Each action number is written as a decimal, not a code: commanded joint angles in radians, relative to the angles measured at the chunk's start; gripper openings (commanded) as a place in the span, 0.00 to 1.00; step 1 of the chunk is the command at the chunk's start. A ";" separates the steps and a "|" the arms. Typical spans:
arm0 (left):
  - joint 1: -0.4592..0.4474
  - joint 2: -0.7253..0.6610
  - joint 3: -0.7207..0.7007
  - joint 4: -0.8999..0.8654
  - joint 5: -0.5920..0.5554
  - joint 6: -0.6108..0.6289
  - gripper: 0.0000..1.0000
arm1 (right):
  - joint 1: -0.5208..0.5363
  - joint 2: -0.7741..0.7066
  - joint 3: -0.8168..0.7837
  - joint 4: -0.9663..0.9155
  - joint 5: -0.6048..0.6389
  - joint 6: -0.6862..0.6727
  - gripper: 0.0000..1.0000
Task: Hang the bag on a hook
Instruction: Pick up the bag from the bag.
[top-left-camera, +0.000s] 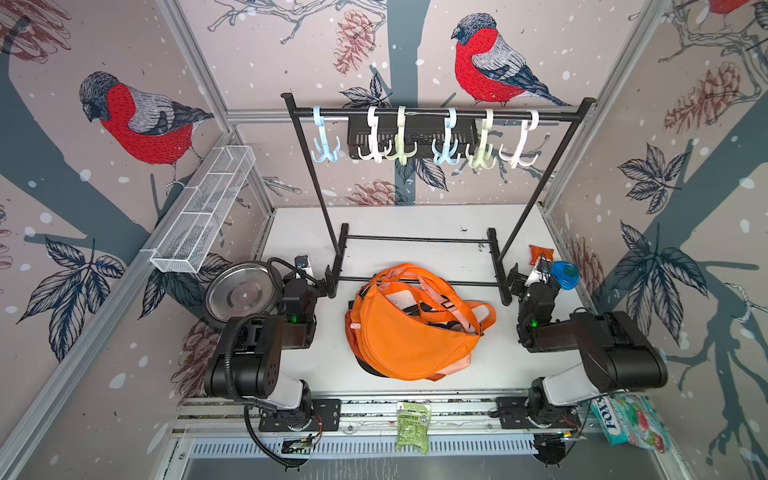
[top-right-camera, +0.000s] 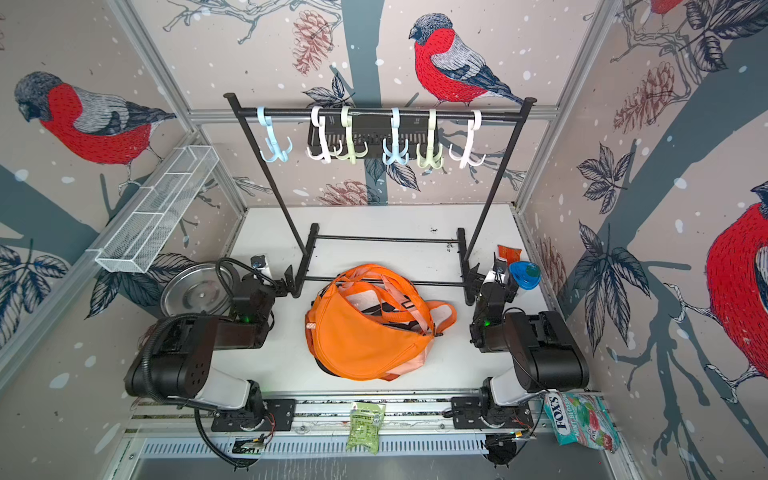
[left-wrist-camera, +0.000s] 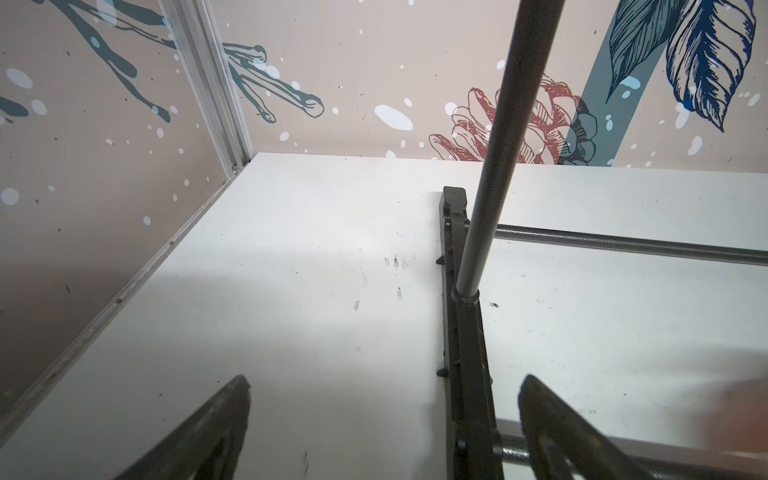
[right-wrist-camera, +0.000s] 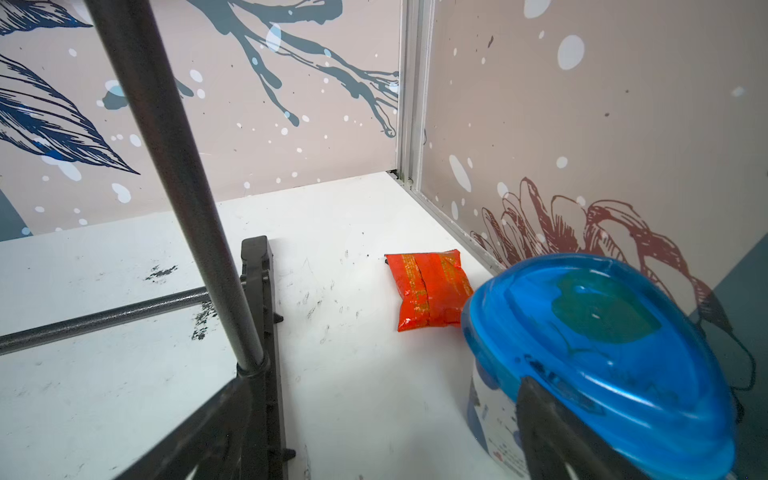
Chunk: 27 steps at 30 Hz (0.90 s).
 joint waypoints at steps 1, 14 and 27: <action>-0.001 -0.003 0.006 0.013 -0.005 -0.002 0.99 | 0.001 -0.005 -0.007 0.031 0.000 0.009 0.99; -0.001 -0.003 0.005 0.013 -0.005 -0.001 0.99 | 0.001 -0.008 -0.007 0.027 0.000 0.009 1.00; 0.001 -0.003 0.007 0.009 -0.012 -0.010 0.99 | 0.001 -0.007 -0.006 0.027 -0.001 0.010 0.99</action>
